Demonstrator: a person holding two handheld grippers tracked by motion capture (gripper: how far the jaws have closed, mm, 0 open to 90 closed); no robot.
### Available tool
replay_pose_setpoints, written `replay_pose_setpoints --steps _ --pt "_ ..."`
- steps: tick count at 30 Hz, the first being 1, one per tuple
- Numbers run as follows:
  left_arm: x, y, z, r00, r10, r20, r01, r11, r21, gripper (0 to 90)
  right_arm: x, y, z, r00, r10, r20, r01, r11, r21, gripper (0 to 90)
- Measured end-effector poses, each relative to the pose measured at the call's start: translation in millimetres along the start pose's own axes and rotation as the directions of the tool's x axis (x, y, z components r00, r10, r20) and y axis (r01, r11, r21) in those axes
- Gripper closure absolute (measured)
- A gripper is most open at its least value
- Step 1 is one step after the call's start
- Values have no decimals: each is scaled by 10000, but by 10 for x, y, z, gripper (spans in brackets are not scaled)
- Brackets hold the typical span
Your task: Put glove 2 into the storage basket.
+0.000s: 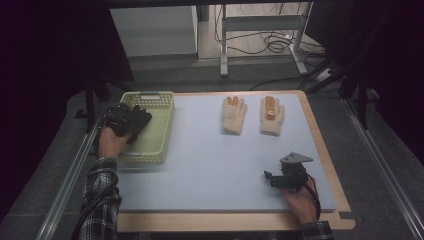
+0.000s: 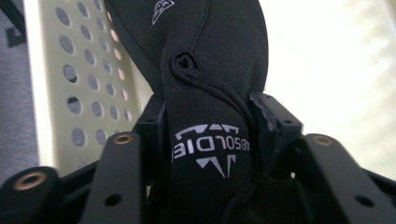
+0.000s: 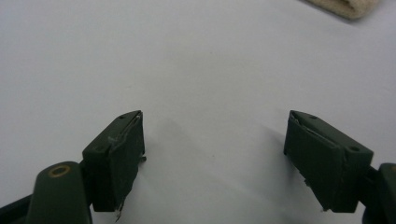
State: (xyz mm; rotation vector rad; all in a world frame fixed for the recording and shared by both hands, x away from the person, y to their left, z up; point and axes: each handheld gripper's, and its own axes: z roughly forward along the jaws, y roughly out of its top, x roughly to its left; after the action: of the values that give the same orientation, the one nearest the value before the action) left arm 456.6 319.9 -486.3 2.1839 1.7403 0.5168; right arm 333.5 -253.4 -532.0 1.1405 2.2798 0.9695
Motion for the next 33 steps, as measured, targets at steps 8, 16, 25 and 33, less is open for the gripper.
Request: replay_pose_setpoints --steps 8,16,25,33 --pt "4 10 -76 9998 132 -148 -134 9999 -106 340 0 0 0 10000 -10 6 10 10000 8 199" --pt "86 -50 -269 9982 -291 528 335 9958 -850 209 0 0 0 10000 -11 6 11 10000 10 199" --pt "7 -122 -448 9861 -110 1656 452 9779 -2042 86 1 0 0 10000 -8 9 8 10000 7 199" --pt "-163 -183 -621 9742 495 2201 161 9579 -2868 27 1 0 -1 10000 -17 16 17 10000 14 199"
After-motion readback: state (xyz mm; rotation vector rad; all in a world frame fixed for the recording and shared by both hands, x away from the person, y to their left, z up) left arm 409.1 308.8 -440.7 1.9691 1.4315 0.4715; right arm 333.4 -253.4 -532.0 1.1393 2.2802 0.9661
